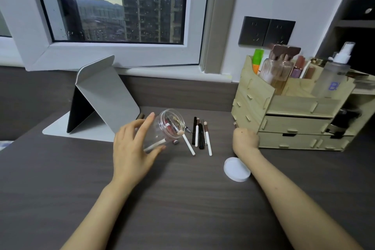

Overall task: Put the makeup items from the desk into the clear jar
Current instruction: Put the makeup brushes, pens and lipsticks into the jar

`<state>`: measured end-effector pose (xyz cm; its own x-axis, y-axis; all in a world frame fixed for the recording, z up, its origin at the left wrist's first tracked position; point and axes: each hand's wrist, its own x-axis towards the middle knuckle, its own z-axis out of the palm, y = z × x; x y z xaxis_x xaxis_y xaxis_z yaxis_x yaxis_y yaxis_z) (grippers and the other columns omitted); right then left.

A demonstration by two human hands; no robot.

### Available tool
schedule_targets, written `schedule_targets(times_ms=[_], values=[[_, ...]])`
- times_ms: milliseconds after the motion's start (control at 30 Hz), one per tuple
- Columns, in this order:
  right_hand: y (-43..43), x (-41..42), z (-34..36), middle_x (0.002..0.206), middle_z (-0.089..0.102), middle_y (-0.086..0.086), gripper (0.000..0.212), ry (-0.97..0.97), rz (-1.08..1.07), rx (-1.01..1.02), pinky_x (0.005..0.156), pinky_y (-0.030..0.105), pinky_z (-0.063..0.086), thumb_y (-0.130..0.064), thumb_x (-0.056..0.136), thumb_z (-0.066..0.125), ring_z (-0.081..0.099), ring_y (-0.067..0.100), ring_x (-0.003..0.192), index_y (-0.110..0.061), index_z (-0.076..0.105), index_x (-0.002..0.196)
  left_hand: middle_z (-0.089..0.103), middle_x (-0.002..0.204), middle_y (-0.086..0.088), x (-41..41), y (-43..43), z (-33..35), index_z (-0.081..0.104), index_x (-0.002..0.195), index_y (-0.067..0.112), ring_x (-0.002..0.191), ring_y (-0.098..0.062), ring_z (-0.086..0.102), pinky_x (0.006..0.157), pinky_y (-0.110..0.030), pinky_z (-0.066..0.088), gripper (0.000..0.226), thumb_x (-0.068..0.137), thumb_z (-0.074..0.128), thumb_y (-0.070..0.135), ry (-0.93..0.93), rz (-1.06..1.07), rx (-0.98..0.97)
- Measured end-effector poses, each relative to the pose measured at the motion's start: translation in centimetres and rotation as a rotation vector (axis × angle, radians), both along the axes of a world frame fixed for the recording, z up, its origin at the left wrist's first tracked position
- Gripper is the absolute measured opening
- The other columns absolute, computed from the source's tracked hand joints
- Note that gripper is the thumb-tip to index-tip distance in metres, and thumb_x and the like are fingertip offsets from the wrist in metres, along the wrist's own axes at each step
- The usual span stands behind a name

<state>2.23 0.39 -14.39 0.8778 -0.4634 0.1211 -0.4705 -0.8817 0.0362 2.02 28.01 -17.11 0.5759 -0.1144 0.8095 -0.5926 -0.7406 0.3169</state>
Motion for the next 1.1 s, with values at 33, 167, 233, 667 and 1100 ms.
schedule_targets(times_ms=[33,167,233,667,1100], values=[[0.0,0.3,-0.2,0.130,0.058,0.012,0.038,0.011,0.006,-0.008,0.095,0.036,0.046,0.002,0.091,0.039,0.053,0.030,0.122,-0.006,0.055,0.124,0.059,0.108,-0.012,0.0,0.0,0.0,0.045,0.134,0.022,0.095,-0.022,0.048,0.081,-0.041,0.043,0.077,0.065,0.073,0.040,-0.001,0.000,0.000],[0.2,1.5,-0.6,0.131,0.057,0.015,0.037,0.045,0.048,-0.012,0.094,0.035,0.047,0.000,0.094,0.035,0.054,0.031,0.122,-0.002,0.051,0.127,0.058,0.108,-0.010,0.0,-0.1,0.0,0.044,0.135,0.022,0.097,-0.021,0.047,0.081,-0.040,0.043,0.075,0.067,0.070,0.043,0.004,-0.004,0.018],[0.3,1.6,-0.3,0.127,0.059,0.017,0.035,0.011,0.032,0.098,0.090,0.035,0.048,-0.004,0.095,0.035,0.056,0.033,0.117,-0.001,0.051,0.126,0.058,0.109,-0.009,0.0,-0.1,0.0,0.044,0.135,0.022,0.097,-0.021,0.047,0.081,-0.039,0.042,0.072,0.070,0.064,0.047,0.003,-0.010,0.024],[10.2,-6.9,7.1,0.062,0.064,-0.002,0.018,-0.786,0.623,1.325,0.056,0.021,0.051,0.003,0.083,0.058,0.061,0.006,0.055,-0.011,0.058,0.071,0.058,0.110,-0.006,-0.2,-0.4,-0.1,0.039,0.135,0.023,0.097,-0.021,0.048,0.084,-0.035,0.040,0.082,0.063,0.075,0.037,-0.028,-0.021,0.013],[10.4,-5.3,2.8,0.104,0.062,-0.005,0.036,-0.694,0.802,0.936,0.088,0.008,0.035,-0.040,0.091,0.043,0.050,0.005,0.103,-0.021,0.073,0.092,0.060,0.108,-0.010,-0.1,0.0,0.0,0.040,0.135,0.024,0.098,-0.021,0.049,0.085,-0.037,0.041,0.074,0.069,0.069,0.044,-0.023,0.011,-0.011]])
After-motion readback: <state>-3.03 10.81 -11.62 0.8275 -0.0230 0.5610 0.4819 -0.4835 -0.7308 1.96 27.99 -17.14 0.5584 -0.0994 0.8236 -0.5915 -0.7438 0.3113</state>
